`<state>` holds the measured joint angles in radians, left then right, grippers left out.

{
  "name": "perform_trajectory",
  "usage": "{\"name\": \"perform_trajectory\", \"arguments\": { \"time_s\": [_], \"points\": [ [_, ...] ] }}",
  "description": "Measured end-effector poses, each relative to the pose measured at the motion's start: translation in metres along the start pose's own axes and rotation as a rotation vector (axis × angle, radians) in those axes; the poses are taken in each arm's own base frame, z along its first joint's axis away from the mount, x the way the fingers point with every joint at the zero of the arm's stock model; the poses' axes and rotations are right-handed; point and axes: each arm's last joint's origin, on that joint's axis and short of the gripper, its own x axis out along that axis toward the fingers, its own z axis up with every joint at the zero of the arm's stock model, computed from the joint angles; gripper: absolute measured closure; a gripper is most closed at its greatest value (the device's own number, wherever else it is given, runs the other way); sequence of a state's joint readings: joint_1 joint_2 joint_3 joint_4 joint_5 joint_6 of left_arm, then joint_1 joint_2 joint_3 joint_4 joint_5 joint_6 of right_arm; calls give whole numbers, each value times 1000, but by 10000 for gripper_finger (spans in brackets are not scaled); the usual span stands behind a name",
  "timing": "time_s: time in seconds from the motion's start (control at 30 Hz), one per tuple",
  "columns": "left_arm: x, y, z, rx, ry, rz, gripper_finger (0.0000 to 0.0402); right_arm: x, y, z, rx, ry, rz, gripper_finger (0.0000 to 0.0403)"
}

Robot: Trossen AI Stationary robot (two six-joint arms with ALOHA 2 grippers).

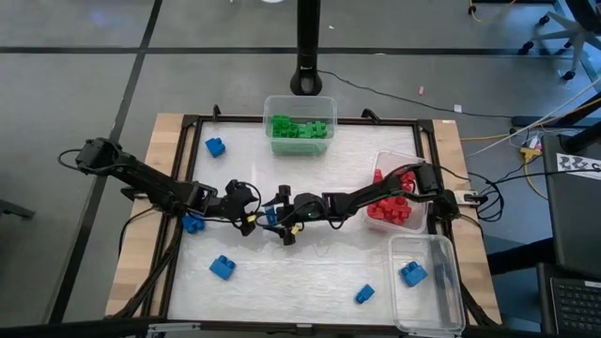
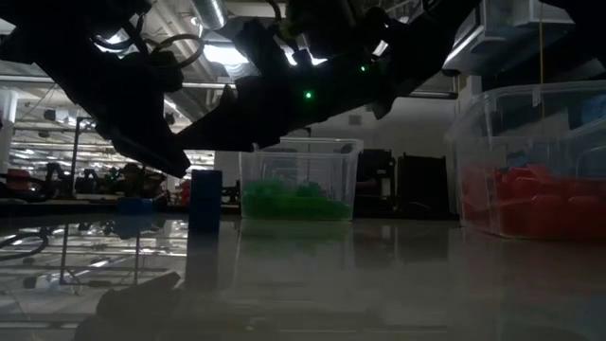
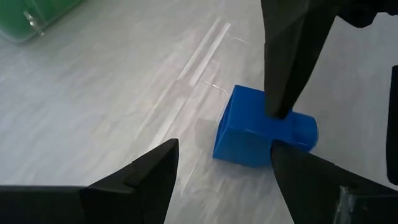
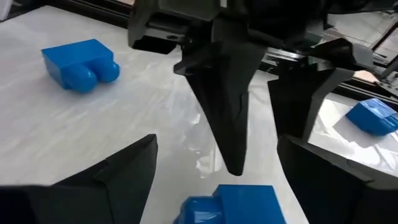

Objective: Sort blocks
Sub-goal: Put the blue game piece into the bottom right transparent bin

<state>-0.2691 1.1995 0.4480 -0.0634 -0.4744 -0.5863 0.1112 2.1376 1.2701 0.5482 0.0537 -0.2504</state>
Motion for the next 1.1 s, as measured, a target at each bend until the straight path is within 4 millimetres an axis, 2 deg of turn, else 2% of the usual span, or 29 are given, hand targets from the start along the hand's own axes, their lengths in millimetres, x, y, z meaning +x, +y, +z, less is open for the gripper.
{"name": "perform_trajectory", "arguments": {
  "time_s": [0.2, 0.33, 0.5, 0.7, 1.1],
  "points": [
    [0, 0, 0, -8, 0, 0, 158, 0, 0, -4, 23, 37, 6, 10],
    [0, 0, 0, -13, 0, 0, 158, 0, -5, -6, 43, 56, -24, 21],
    [0, 0, 0, -16, -1, 0, 158, 4, -8, -14, 79, 77, -32, 6],
    [0, 0, 0, -19, -1, 0, 158, 8, -10, -25, 127, 94, 2, 7],
    [0, 0, 0, -15, 1, 2, 158, 10, -8, -31, 30, 141, -133, 12]
  ]
}}
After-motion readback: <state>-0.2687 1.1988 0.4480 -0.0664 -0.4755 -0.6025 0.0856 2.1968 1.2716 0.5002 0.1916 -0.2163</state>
